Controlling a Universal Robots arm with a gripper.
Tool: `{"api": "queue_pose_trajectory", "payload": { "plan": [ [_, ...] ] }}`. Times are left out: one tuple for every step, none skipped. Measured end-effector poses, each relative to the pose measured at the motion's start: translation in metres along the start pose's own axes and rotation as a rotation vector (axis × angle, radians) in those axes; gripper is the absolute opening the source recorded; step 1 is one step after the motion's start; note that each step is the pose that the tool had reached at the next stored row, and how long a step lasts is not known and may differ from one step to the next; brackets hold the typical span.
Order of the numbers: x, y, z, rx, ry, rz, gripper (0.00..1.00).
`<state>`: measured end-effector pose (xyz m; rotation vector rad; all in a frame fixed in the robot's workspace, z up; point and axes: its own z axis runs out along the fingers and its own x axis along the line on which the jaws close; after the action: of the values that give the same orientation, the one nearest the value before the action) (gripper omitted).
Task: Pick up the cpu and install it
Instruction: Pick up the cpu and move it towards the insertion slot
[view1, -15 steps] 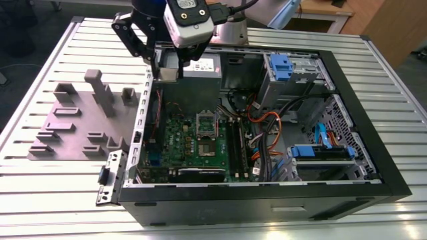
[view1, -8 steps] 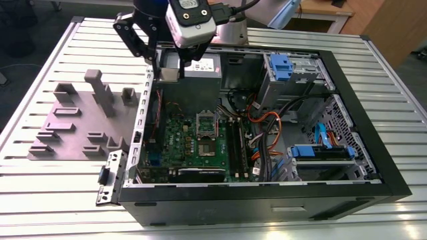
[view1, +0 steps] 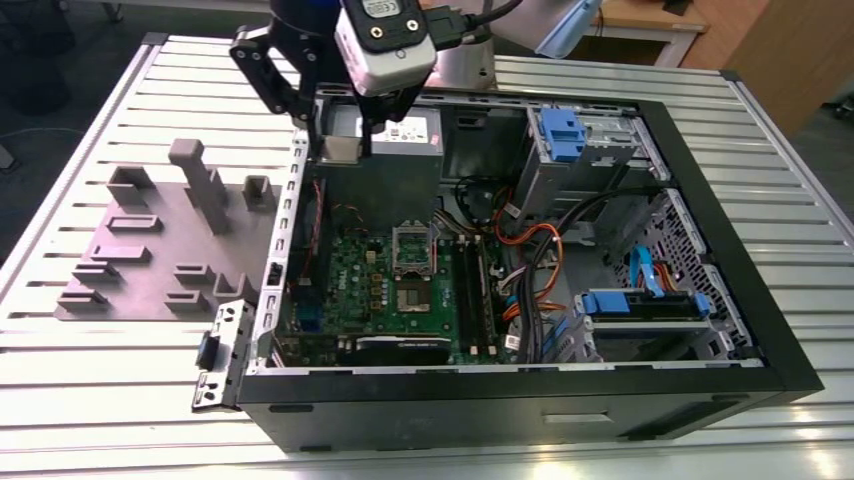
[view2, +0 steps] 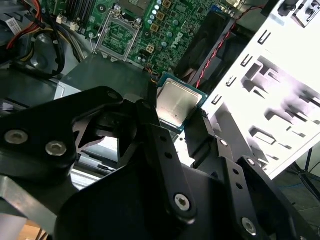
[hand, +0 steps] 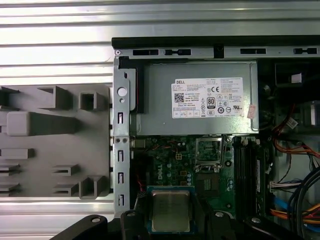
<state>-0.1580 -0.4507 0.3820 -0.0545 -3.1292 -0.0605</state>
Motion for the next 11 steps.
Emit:
{"api": "queue_pose_trajectory", "payload": {
  "plan": [
    [-0.0006,0.0001,0.0,-0.0001,-0.0001,0.0,0.47],
    [-0.0016,0.0001,0.0,-0.0001,-0.0001,0.0,0.47],
    [-0.0031,0.0001,0.0,0.0,0.0,0.0,0.47],
    [-0.0049,0.0002,0.0,-0.0001,0.0,0.0,0.47],
    [-0.0067,0.0003,0.0,0.0,0.0,0.0,0.47],
    [-0.0088,0.0003,0.0,-0.0001,0.0,0.0,0.47],
    [-0.0113,0.0004,0.0,0.0,0.0,0.0,0.47],
    [-0.014,0.0005,0.0,0.0,0.0,0.0,0.47],
    [-0.0166,0.0006,0.0,-0.0001,0.0,0.0,0.47],
    [-0.0193,0.0007,0.0,0.0,0.0,0.0,0.47],
    [-0.022,0.0008,0.0,0.0,0.0,0.0,0.47]
  ]
}}
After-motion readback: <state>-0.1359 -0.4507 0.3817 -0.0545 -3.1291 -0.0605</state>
